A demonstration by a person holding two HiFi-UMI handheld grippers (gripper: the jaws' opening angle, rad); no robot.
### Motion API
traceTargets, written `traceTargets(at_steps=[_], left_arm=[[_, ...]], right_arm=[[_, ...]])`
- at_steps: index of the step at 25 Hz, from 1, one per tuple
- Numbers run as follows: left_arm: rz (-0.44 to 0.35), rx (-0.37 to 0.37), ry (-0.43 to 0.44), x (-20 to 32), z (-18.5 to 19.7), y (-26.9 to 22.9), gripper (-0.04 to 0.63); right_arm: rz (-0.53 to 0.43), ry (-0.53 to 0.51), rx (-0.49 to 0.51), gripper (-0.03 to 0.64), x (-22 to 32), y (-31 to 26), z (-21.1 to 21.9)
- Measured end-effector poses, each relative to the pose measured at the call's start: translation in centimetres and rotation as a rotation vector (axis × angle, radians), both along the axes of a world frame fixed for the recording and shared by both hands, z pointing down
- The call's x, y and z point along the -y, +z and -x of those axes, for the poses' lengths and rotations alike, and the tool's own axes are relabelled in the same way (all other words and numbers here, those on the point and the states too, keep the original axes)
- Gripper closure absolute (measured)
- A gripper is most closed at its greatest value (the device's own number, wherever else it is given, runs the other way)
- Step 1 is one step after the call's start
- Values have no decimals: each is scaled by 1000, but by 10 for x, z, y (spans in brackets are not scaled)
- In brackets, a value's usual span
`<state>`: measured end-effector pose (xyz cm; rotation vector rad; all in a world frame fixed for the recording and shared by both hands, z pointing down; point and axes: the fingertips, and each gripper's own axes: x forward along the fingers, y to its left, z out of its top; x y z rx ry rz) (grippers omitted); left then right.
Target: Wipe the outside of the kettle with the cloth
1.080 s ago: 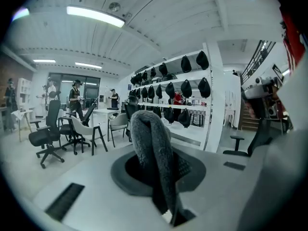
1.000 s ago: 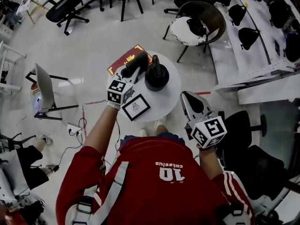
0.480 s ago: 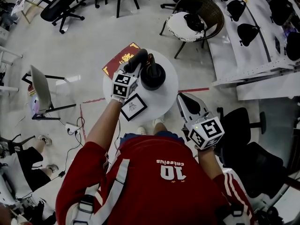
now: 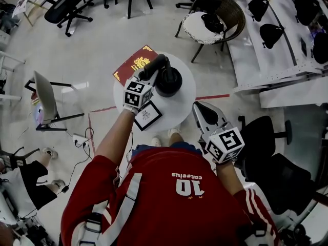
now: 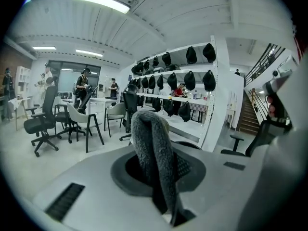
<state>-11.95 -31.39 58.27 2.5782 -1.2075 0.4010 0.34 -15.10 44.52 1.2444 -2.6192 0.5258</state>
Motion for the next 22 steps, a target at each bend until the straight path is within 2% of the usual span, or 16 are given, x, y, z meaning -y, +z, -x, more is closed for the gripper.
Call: traceTargets(at_steps=[3,7,11,16,22], left_arm=[[12,-33,9,-7,-2,-2,548],[34,-128,-6,-13,-1,-11,548],[49,-187,-24,-19,5,-16,548],[63,-217,-27,-31,8,-17,548],[56,-214,-6,-46,9,-18,548]], right_arm=[[-4,4,-1,600,-2,-1,0],[-10,9,2,600,-5,-5,1],[-12,4,3,600,-11,-5,6],[-17,2,4,601,-20,-7,12],[-34,20,3,600,-38,-12,19]])
